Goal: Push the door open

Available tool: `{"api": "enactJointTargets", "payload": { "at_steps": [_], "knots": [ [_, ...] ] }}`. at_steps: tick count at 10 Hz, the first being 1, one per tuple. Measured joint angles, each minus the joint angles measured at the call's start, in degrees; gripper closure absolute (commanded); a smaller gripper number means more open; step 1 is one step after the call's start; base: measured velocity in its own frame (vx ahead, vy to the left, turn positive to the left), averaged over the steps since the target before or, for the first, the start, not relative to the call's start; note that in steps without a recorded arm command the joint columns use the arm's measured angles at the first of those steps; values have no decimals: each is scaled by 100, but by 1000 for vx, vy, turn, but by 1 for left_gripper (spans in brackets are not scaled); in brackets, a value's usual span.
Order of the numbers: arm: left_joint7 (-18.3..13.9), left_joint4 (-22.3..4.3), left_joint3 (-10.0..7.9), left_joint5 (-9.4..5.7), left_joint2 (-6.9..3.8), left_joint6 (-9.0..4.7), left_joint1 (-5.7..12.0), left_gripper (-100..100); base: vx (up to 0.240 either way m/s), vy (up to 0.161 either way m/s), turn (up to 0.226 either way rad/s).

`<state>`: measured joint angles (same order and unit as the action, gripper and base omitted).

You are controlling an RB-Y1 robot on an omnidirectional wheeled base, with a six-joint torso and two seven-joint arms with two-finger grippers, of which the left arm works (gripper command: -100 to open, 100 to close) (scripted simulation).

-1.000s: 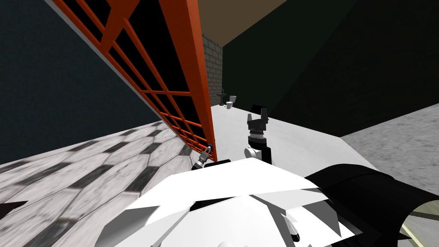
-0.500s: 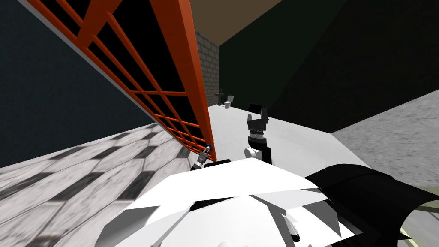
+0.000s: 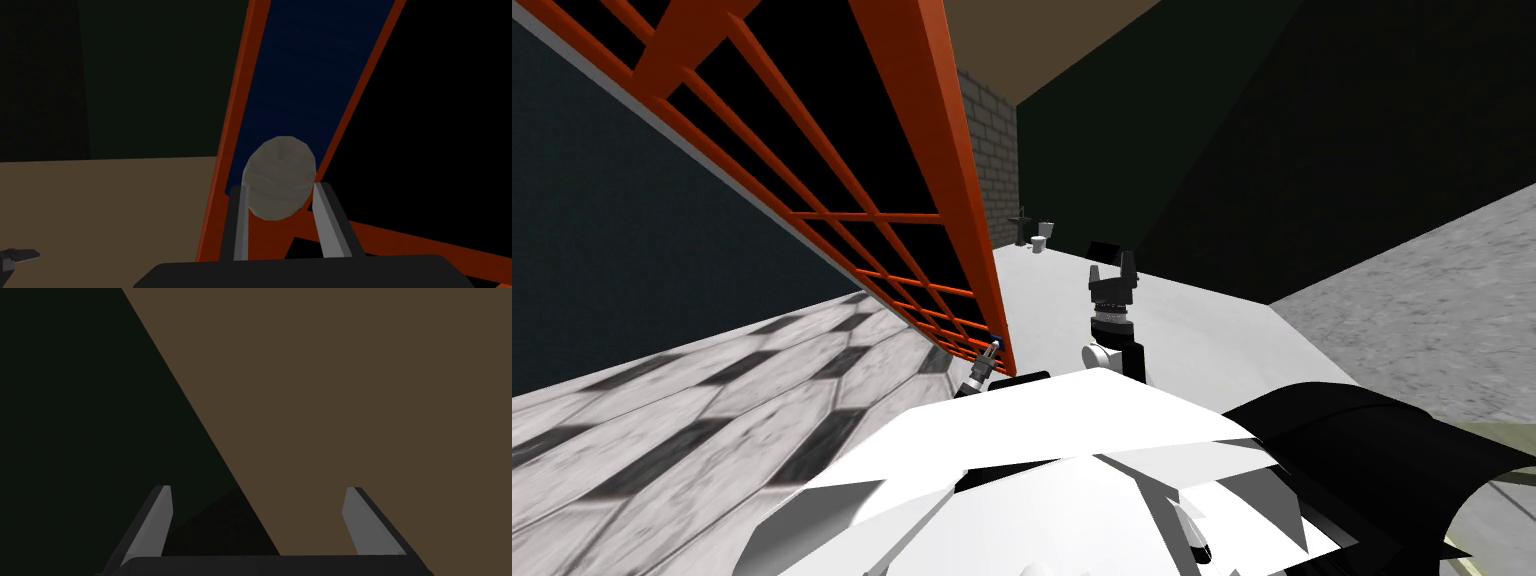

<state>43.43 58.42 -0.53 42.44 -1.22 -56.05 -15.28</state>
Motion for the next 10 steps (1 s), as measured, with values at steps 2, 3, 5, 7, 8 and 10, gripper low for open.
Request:
{"api": "enactJointTargets", "payload": {
  "at_steps": [2, 3, 5, 7, 8, 10],
  "knots": [
    [-345, -31, -33, -301, -43, -17, 62, -100, 33, -5, -4],
    [-320, 2, -63, -273, -84, -46, 28, -100, -34, -7, 124],
    [-52, 102, -107, -126, -123, -137, -126, -100, -44, -13, 97],
    [228, 176, -173, 17, -153, -268, -279, -100, -45, -13, 121],
    [357, 252, -203, 99, -163, -316, -368, -100, -46, -16, 134],
    [645, 334, -282, 250, -173, -455, -527, -100, -43, -13, 113]
  ]
}}
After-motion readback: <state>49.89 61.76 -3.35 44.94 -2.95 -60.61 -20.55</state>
